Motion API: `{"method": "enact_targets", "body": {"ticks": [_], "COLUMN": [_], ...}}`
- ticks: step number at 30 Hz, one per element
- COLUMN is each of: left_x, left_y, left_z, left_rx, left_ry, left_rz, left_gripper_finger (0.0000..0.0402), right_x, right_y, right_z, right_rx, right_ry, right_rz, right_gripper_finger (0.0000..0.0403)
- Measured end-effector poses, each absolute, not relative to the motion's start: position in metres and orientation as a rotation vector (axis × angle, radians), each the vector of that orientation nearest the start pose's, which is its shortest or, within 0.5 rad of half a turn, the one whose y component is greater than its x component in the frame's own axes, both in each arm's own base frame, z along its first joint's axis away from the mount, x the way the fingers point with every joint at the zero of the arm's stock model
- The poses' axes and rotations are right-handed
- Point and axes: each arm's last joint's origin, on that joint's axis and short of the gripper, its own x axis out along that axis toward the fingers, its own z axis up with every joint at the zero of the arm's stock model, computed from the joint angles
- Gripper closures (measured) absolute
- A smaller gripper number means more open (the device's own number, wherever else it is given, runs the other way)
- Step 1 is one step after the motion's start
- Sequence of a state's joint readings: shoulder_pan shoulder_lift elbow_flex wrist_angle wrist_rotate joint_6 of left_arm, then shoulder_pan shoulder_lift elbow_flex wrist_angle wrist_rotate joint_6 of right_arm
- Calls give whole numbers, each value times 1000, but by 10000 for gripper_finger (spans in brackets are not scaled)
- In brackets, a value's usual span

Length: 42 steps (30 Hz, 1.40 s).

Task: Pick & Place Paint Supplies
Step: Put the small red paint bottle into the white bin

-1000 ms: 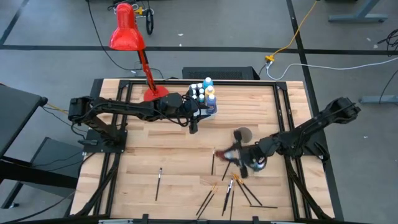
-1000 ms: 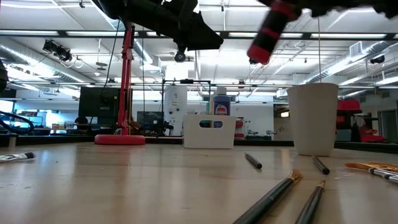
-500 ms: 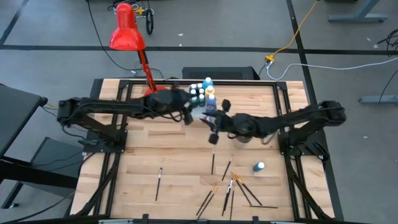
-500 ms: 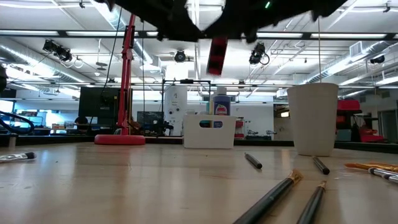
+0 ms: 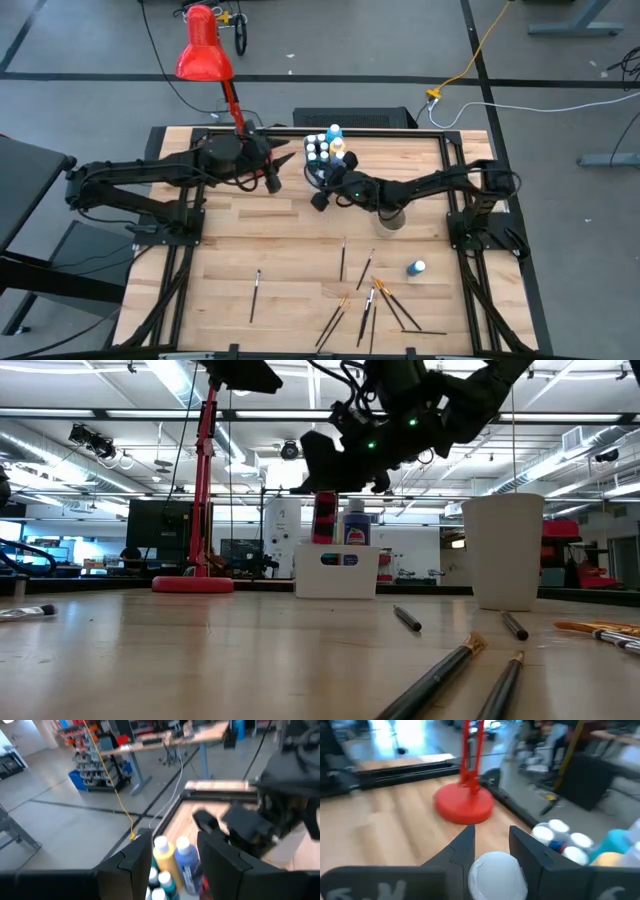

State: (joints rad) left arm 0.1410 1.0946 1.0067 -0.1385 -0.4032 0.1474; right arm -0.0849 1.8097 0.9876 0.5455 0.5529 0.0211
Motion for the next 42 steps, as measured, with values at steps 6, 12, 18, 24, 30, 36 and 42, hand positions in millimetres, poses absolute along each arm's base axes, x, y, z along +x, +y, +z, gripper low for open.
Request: {"method": "enact_targets", "body": {"ticks": [6, 12, 18, 24, 30, 36, 42], "left_x": [240, 240, 240, 237, 231, 229, 232], "left_y": [46, 46, 43, 42, 37, 37, 36], "left_z": [344, 328, 303, 267, 229, 225, 228], "left_rx": [186, 133, 97, 93, 200, 166, 140], "left_ry": [350, 363, 424, 450, 392, 253, 200], "left_rz": [515, 525, 437, 405, 236, 255, 218], "left_gripper_finger": [235, 235, 235, 235, 235, 234, 234], "right_x": [381, 380, 383, 382, 381, 379, 380], "right_y": [-53, -60, -57, -57, -53, -51, -49], "right_z": [192, 190, 193, 192, 208, 217, 219], "right_rx": [-97, -88, -59, -65, -6, 21, 69], "right_ry": [295, 317, 273, 292, 236, 205, 185], "right_rz": [-770, -766, -653, -655, -527, -451, -384], "right_gripper_finger": [299, 298, 303, 292, 305, 288, 305]}}
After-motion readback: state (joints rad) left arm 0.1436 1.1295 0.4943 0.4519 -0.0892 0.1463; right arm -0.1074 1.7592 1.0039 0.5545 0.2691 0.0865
